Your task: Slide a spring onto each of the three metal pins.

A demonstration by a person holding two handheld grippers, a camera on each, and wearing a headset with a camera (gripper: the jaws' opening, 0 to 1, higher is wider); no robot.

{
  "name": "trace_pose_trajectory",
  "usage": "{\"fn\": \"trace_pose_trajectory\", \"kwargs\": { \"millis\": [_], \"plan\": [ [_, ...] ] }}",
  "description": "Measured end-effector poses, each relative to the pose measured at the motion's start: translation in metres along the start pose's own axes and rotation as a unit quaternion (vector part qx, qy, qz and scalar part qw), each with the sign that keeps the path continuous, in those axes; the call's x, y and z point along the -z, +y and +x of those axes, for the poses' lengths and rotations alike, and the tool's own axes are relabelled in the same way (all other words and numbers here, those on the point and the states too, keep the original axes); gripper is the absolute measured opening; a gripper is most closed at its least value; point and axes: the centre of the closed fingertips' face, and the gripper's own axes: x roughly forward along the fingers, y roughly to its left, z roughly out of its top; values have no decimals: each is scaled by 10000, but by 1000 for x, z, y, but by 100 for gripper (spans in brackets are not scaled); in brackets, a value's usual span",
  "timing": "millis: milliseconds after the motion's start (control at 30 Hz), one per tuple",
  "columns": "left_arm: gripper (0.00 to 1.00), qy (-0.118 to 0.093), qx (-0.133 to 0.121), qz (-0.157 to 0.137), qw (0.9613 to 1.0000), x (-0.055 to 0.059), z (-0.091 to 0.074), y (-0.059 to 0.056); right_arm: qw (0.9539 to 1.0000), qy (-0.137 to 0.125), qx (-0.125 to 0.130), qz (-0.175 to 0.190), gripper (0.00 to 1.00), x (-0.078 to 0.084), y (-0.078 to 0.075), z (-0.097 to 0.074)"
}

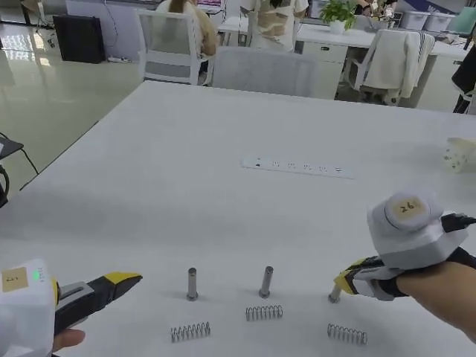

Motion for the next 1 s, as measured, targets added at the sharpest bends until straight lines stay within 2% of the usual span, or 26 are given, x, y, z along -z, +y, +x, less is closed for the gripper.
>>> {"fn": "trace_pose_trajectory", "kwargs": {
  "millis": [733,1000],
  "plan": [
    [92,-10,-19,-3,10000,0,-1,2,9999,-53,-13,-100,14,1,1,-1],
    [92,-1,-11,-2,10000,0,0,2,10000,-35,-3,-86,15,8,0,-4]
  ]
}}
